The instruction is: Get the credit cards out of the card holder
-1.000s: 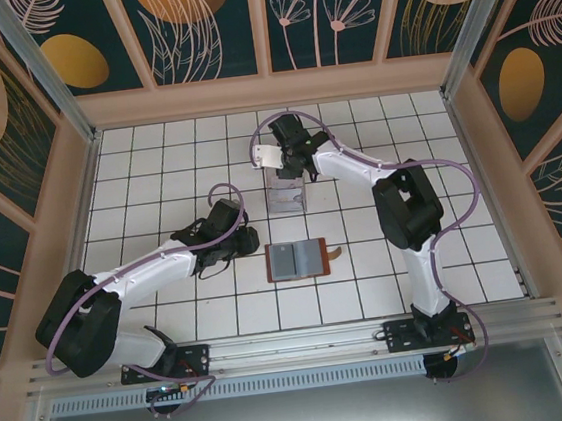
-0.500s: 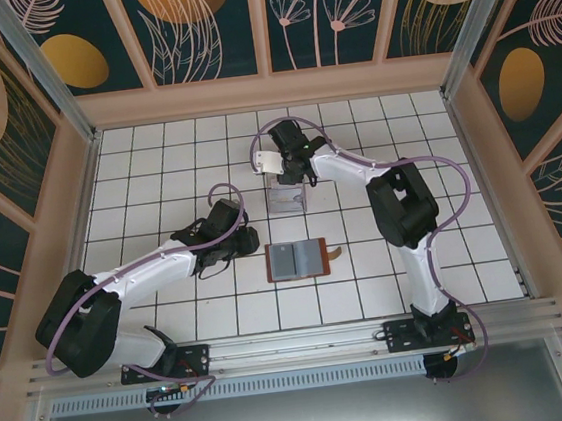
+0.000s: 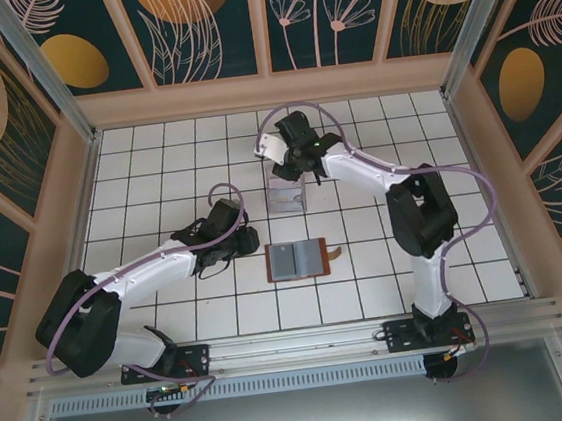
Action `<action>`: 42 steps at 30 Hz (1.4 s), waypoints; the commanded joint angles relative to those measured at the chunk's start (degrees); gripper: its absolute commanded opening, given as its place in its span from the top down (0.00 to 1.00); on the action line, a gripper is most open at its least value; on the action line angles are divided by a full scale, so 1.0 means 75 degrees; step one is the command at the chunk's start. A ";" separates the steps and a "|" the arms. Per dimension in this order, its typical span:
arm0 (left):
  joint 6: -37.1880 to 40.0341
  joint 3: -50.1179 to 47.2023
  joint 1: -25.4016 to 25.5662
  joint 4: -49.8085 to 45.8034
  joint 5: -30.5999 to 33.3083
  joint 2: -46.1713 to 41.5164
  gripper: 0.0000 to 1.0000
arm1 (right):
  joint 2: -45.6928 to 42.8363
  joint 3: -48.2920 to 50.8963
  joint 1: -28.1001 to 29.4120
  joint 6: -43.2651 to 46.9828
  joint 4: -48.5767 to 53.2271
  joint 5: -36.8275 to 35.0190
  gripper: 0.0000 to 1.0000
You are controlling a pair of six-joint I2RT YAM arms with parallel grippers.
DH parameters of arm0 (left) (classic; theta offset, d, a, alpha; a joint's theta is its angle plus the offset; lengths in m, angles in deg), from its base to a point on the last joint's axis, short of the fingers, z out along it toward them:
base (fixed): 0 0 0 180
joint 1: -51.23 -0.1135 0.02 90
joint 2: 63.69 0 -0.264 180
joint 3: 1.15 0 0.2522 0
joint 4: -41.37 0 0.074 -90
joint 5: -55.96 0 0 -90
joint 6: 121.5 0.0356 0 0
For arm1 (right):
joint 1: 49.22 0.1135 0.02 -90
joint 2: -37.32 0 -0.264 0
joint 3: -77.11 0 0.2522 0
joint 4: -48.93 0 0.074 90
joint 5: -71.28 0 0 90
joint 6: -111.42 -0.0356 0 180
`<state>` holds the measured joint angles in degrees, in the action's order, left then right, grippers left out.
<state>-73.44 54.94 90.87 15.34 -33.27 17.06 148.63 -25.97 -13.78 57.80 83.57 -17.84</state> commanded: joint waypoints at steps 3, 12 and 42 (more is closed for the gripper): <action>0.0314 0.0360 -0.0082 -0.0064 0.0148 0.0270 0.65 | -0.0943 0.0756 -0.0038 -0.3309 -0.0365 0.0542 0.68; 0.0639 0.0736 -0.0158 -0.0010 0.0039 0.0679 0.66 | -0.2035 0.2191 -0.0041 -0.6998 -0.0538 0.1559 0.78; 0.1290 0.0391 -0.1237 0.0037 -0.0201 0.0284 0.66 | -0.1749 0.4204 0.1974 -1.1269 -0.1200 0.2683 0.69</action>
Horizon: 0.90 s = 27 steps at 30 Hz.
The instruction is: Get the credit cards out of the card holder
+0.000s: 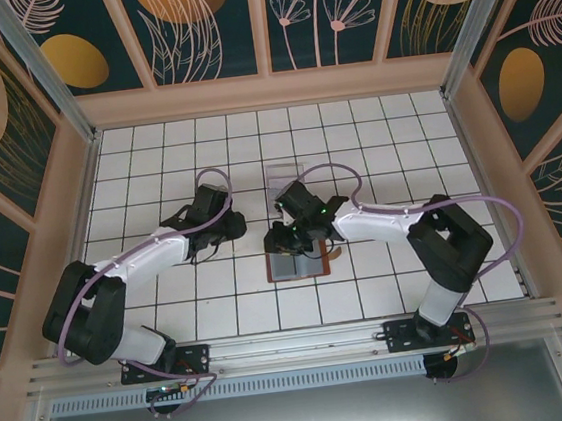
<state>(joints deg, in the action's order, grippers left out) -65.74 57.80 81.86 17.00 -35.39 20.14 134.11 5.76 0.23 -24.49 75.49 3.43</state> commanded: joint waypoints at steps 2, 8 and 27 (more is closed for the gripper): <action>0.0264 0.0000 -0.0031 -0.0179 0.0043 -0.0127 0.66 | 0.0296 -0.0038 0.0155 -0.0334 -0.0135 -0.0124 0.69; 0.0254 0.0004 -0.0030 -0.0157 -0.0004 -0.0133 0.66 | 0.0644 -0.0147 0.0306 -0.0373 -0.0132 -0.0128 0.68; 0.0215 0.0057 -0.0034 -0.0109 -0.0151 -0.0022 0.65 | 0.0954 -0.0421 0.0449 -0.0160 0.1326 -0.1141 0.65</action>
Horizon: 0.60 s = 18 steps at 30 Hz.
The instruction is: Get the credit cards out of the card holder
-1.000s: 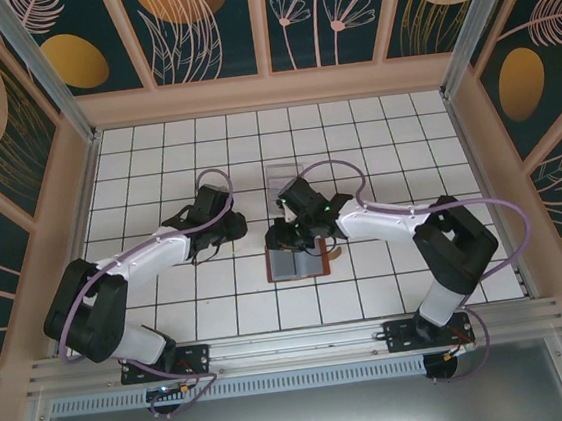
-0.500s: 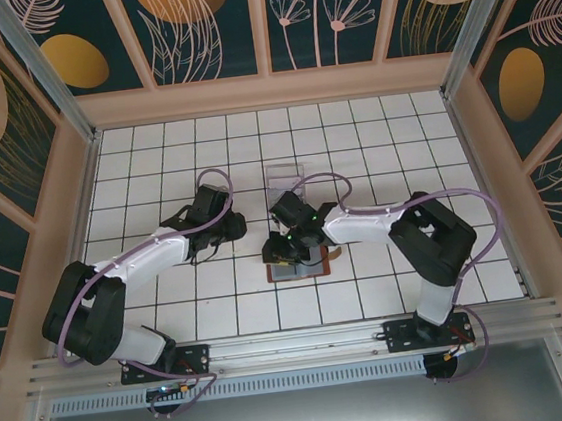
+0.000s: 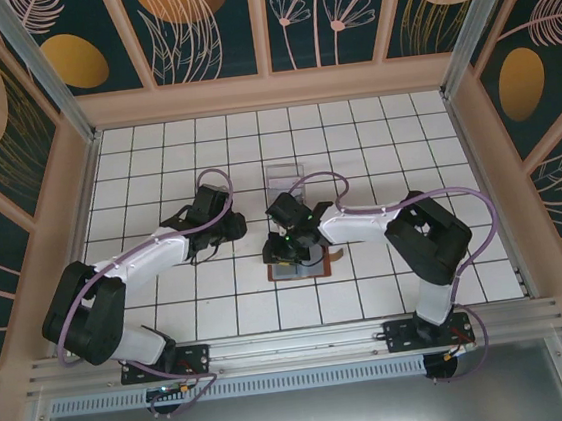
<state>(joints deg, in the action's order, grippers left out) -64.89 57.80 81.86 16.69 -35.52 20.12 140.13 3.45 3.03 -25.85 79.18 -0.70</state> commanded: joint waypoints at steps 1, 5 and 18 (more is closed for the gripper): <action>0.0098 0.0057 -0.0030 -0.0059 -0.0142 -0.0013 0.65 | 0.0144 -0.0136 0.0100 0.0021 0.0936 -0.0678 0.65; 0.0092 0.0092 -0.0036 -0.0056 -0.0196 0.0040 0.65 | 0.0103 -0.0237 0.0157 -0.0025 0.1315 -0.0972 0.64; 0.0068 0.0138 -0.0030 0.0026 -0.0386 0.0110 0.65 | 0.0211 -0.0937 0.0423 -0.0052 0.2671 -0.2189 0.61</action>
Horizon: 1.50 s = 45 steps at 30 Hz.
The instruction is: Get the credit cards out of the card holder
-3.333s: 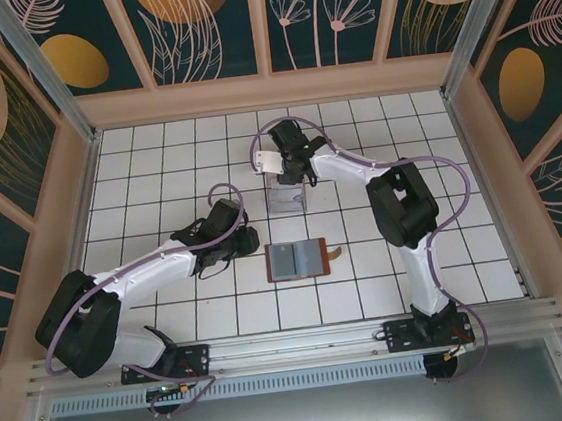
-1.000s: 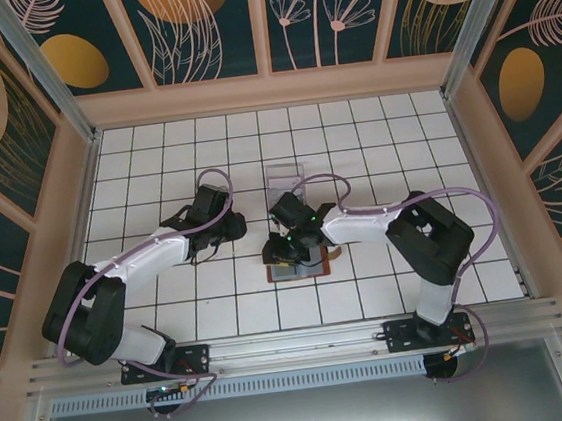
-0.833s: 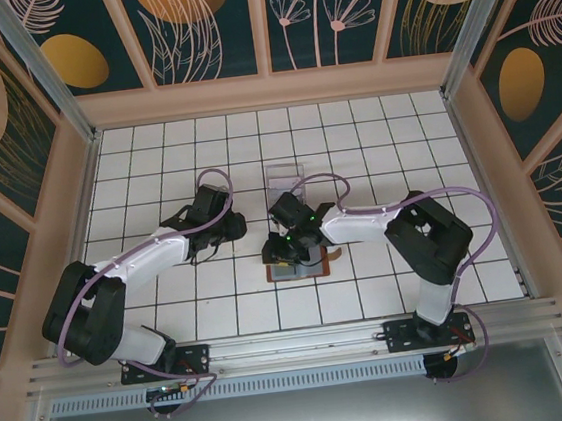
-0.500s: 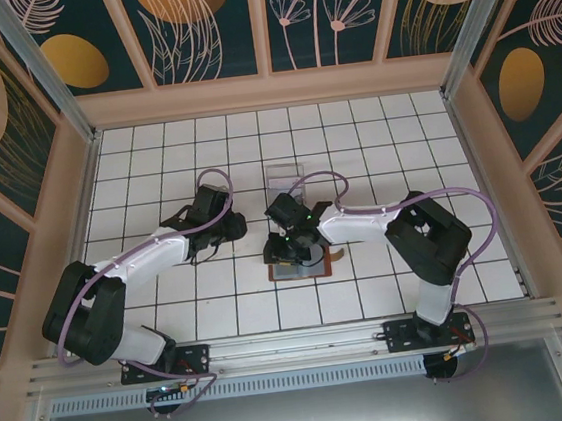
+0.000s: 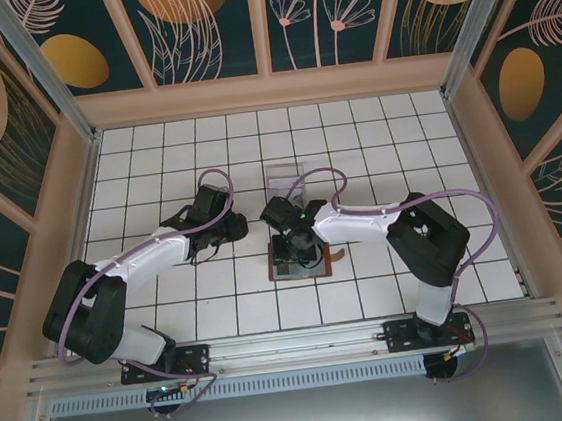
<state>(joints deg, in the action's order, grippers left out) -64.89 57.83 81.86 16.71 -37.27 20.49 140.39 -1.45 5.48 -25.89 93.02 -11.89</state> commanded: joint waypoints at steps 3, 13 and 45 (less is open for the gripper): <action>0.0080 0.0165 -0.0039 0.0023 -0.0170 0.0079 0.65 | 0.0233 -0.0487 0.0165 -0.0051 0.1162 -0.0975 0.61; 0.0119 0.0291 -0.0030 0.0012 -0.0238 0.0159 0.65 | 0.0448 -0.1184 0.0386 -0.0058 0.2280 -0.1849 0.59; -0.0278 0.0699 0.0805 0.0032 -0.0894 0.0734 0.65 | -0.0871 0.0688 -0.0376 -0.0022 0.1409 -0.1634 0.54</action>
<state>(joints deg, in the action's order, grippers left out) -65.66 61.61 86.69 16.93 -43.30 24.99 137.13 1.33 3.58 -25.81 107.66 -26.28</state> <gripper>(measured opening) 0.349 0.462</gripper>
